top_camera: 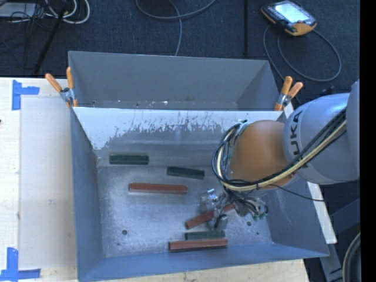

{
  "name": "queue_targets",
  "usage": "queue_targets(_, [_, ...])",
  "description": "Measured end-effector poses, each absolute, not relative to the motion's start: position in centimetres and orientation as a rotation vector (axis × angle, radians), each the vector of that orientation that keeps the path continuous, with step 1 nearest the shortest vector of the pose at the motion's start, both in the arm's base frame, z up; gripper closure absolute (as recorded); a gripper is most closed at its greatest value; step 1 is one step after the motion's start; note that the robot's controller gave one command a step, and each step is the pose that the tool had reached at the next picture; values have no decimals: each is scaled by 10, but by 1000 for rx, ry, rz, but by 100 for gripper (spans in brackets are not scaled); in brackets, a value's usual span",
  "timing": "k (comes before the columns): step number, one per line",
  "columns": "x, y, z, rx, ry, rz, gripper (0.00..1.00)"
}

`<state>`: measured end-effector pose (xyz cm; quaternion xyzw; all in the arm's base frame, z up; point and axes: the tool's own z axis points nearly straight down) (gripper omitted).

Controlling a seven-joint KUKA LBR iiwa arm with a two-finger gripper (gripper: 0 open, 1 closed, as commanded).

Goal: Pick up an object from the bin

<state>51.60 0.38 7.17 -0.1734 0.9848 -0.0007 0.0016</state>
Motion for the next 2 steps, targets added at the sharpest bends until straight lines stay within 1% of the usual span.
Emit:
queue_targets(1, [516,4,74,-545,3091,-2,100])
queue_targets(2, [514,4,84,-547,3098,1,100])
